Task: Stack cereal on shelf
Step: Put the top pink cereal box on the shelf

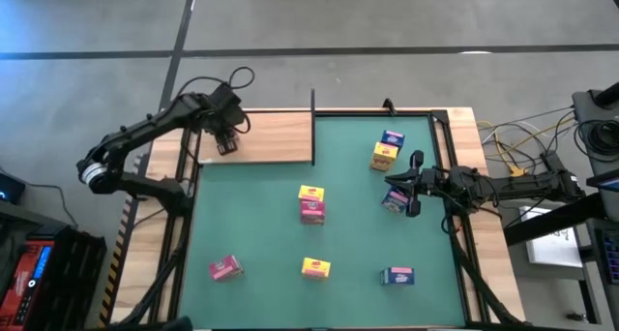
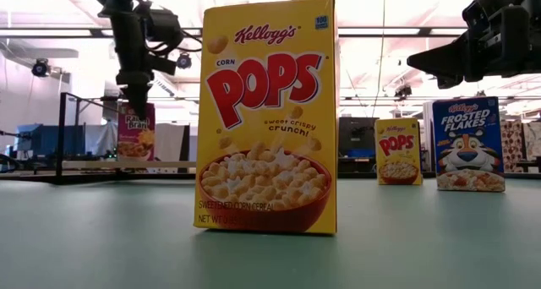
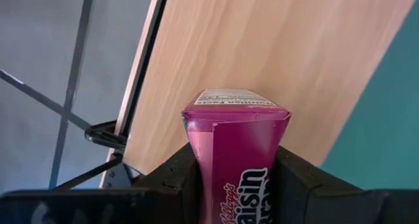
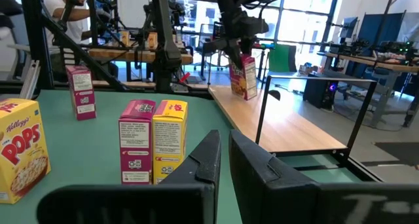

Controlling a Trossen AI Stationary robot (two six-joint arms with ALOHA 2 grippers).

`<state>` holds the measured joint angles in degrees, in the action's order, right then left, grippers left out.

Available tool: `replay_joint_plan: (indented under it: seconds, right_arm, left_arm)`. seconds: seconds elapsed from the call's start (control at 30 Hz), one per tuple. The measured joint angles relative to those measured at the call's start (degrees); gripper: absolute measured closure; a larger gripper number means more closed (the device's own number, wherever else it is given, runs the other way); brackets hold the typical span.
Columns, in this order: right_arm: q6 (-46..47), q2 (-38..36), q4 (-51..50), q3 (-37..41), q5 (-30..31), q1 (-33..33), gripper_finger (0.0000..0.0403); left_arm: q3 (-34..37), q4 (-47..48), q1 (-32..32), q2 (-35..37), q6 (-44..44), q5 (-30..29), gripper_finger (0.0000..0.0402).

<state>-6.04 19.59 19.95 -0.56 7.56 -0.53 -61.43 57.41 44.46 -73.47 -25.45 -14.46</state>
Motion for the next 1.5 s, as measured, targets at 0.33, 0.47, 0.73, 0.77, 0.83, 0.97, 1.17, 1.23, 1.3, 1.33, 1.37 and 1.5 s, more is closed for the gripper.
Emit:
replay_joint_plan:
  seconds: [0.33,0.47,0.73,0.77,0.83,0.97,1.17,1.23,1.3,1.33,1.37,1.5]
  right_arm:
    - [0.0,0.0,0.0,0.0,0.0,0.0,0.0380]
    - [0.0,0.0,0.0,0.0,0.0,0.0,0.0380]
    - [0.0,0.0,0.0,0.0,0.0,0.0,0.0380]
    - [0.0,0.0,0.0,0.0,0.0,0.0,0.0380]
    - [0.0,0.0,0.0,0.0,0.0,0.0,0.0380]
    - [0.0,0.0,0.0,0.0,0.0,0.0,0.0380]
    - [0.0,0.0,0.0,0.0,0.0,0.0,0.0380]
    - [0.0,0.0,0.0,0.0,0.0,0.0,0.0380]
    - [0.0,0.0,0.0,0.0,0.0,0.0,0.0380]
    - [0.0,0.0,0.0,0.0,0.0,0.0,0.0380]
    - [0.0,0.0,0.0,0.0,0.0,0.0,0.0380]
    - [0.0,0.0,0.0,0.0,0.0,0.0,0.0380]
  left_arm:
    - [0.1,-4.5,3.4,-1.3,-1.1,0.0,0.0249]
    - [0.1,-4.7,4.9,-1.4,-2.0,0.0,0.0233]
    - [0.1,-4.7,5.7,-1.4,-5.6,0.0,0.0210]
    - [0.1,-4.7,5.7,-1.4,-6.0,0.0,0.0208]
    - [0.1,-4.7,5.7,-1.4,-7.0,0.0,0.0202]
    - [-0.2,-4.7,5.7,-1.4,-8.9,0.5,0.0191]
    - [-0.6,-4.7,5.7,-0.9,-10.5,0.4,0.0180]
    - [-0.7,-4.8,5.7,-0.8,-10.6,-0.4,0.0180]
    - [-0.8,-5.0,5.7,-0.7,-10.6,-1.3,0.0180]
    - [-0.8,-5.4,5.7,-0.7,-10.6,-1.4,0.0180]
    - [-0.8,-5.8,5.7,-0.7,-10.6,-1.5,0.0180]
    - [-0.8,-7.4,5.7,-0.6,-11.2,-1.7,0.0180]
